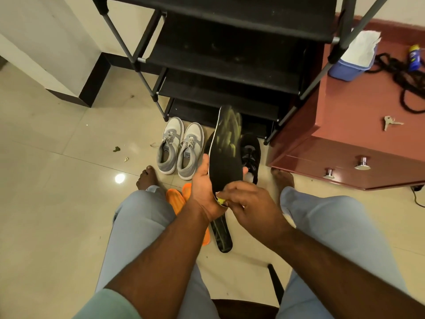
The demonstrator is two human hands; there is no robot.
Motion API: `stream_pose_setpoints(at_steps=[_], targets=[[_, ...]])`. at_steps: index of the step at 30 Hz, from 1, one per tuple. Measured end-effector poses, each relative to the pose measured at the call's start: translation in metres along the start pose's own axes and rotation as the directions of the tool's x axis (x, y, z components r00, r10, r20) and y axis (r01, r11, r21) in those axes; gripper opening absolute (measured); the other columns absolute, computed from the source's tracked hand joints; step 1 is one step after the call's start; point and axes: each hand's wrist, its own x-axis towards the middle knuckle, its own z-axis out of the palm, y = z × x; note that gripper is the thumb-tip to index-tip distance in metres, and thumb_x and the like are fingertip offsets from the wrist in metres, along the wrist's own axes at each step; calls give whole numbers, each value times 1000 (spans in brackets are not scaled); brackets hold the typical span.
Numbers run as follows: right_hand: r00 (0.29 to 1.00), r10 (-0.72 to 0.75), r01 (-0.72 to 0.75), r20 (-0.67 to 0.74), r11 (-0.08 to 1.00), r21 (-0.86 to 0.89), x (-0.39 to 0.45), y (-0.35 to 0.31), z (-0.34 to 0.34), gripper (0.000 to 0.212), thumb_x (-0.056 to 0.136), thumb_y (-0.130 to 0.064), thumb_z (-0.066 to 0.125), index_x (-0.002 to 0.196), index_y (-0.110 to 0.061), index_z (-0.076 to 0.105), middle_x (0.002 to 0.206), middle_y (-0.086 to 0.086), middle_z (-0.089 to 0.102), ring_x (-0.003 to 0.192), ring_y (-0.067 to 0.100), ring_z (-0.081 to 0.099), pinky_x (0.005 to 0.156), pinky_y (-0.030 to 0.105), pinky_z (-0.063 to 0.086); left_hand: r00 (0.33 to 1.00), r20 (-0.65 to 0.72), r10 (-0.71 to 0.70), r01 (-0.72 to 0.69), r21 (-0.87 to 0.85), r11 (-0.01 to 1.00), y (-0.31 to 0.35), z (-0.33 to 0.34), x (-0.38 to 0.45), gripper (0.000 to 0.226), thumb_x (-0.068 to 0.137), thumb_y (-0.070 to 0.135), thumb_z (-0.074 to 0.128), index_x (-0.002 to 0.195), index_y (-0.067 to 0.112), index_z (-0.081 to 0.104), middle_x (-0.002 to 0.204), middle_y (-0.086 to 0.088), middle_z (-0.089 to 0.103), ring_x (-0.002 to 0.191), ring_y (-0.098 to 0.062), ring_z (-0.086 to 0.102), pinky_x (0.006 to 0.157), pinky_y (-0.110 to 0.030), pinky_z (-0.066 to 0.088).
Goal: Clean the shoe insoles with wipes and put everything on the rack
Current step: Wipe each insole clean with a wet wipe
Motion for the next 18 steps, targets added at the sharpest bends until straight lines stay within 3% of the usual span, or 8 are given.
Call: stream_pose_setpoints(at_steps=[4, 7, 9, 12, 15, 18], targets=[[995, -2, -12, -98, 991, -137, 25, 10, -5, 27, 67, 5, 60, 87, -6, 74, 87, 8, 69, 79, 25, 66, 77, 26, 48, 992, 106, -72, 74, -21, 997, -16, 5, -9, 73, 85, 60, 51, 134, 6, 58, 130, -19, 60, 125, -32, 55, 113, -43, 37], [971, 151, -175, -183, 977, -122, 48, 26, -12, 22, 80, 3, 62, 96, -5, 73, 95, 10, 69, 89, 27, 64, 86, 31, 48, 985, 150, -80, 75, 38, 996, -22, 3, -10, 59, 95, 54, 42, 136, 14, 57, 125, -16, 65, 116, -30, 62, 102, -44, 45], [960, 219, -238, -176, 966, -99, 55, 32, -19, 21, 86, -2, 60, 103, -7, 72, 102, 8, 68, 96, 23, 61, 92, 34, 48, 981, 172, -86, 67, 114, 991, -18, 2, -12, 54, 99, 52, 36, 135, 18, 58, 124, -15, 66, 110, -32, 64, 100, -51, 43], [988, 103, -116, -115, 988, -105, 47, 18, -16, 22, 80, 2, 64, 97, -7, 73, 97, 8, 68, 90, 25, 63, 84, 40, 53, 987, 156, -48, 38, 71, 997, -6, -1, -10, 56, 92, 52, 41, 115, 11, 71, 109, -18, 70, 100, -32, 68, 98, -47, 45], [999, -33, 32, -5, 991, -127, 19, -2, -4, 23, 66, 3, 64, 84, -7, 74, 83, 8, 68, 75, 28, 65, 66, 36, 57, 991, 134, -16, 12, 32, 999, -2, -4, 0, 87, 87, 74, 38, 137, 5, 54, 136, -24, 54, 124, -38, 54, 114, -50, 34], [998, -62, 62, 7, 992, -106, 10, -3, -2, 22, 66, 4, 64, 83, -6, 74, 81, 8, 67, 72, 27, 65, 62, 35, 57, 994, 99, -35, 31, 38, 999, -5, -4, 5, 90, 89, 77, 32, 142, 6, 50, 148, -20, 45, 132, -36, 47, 116, -49, 32]])
